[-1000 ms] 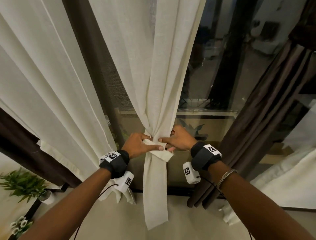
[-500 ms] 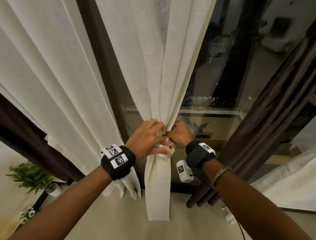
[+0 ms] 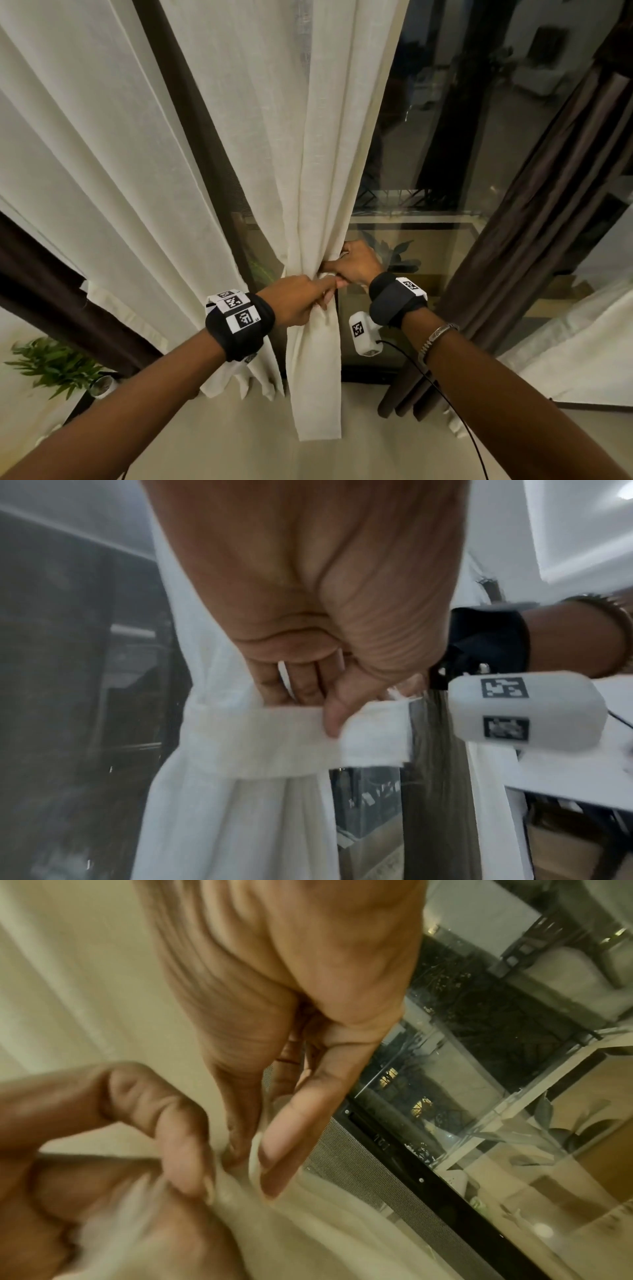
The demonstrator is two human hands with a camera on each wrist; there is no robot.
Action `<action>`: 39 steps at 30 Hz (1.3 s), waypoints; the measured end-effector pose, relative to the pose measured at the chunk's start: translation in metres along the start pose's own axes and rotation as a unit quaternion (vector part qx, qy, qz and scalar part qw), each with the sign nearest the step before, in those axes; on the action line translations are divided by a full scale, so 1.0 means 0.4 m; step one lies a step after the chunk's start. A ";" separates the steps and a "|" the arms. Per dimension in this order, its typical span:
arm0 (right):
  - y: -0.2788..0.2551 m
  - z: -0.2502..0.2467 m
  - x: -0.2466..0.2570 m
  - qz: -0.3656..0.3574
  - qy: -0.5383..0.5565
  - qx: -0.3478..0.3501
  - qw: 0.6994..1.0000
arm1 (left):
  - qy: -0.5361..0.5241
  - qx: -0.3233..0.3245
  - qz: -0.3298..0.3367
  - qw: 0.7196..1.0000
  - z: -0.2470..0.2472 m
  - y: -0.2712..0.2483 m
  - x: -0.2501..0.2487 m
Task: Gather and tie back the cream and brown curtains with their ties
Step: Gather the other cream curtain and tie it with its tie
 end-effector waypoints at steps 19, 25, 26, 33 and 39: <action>-0.017 -0.027 -0.026 0.028 0.128 0.103 0.986 | -0.305 -0.212 -0.141 0.918 0.056 0.017 0.077; -0.028 -0.020 0.000 0.005 0.072 0.127 0.989 | -0.325 -0.252 -0.187 0.892 0.049 0.027 0.077; -0.029 -0.022 0.003 0.004 0.066 0.130 0.989 | -0.326 -0.256 -0.194 0.889 0.050 0.031 0.077; -0.041 -0.040 0.005 0.009 0.039 0.135 0.990 | -0.286 -0.295 -0.238 0.880 0.056 0.041 0.058; -0.020 -0.068 0.011 -0.005 -0.028 0.173 0.984 | -0.236 -0.302 -0.236 0.893 0.054 0.070 0.034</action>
Point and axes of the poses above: each hand's wrist, its own y-axis towards the middle knuckle, its own z-axis out of the palm, x = y × z, the point moved 1 cm from there along y, towards the middle knuckle, and after that the axes turned 14 degrees about y, right-handed, at the moved point
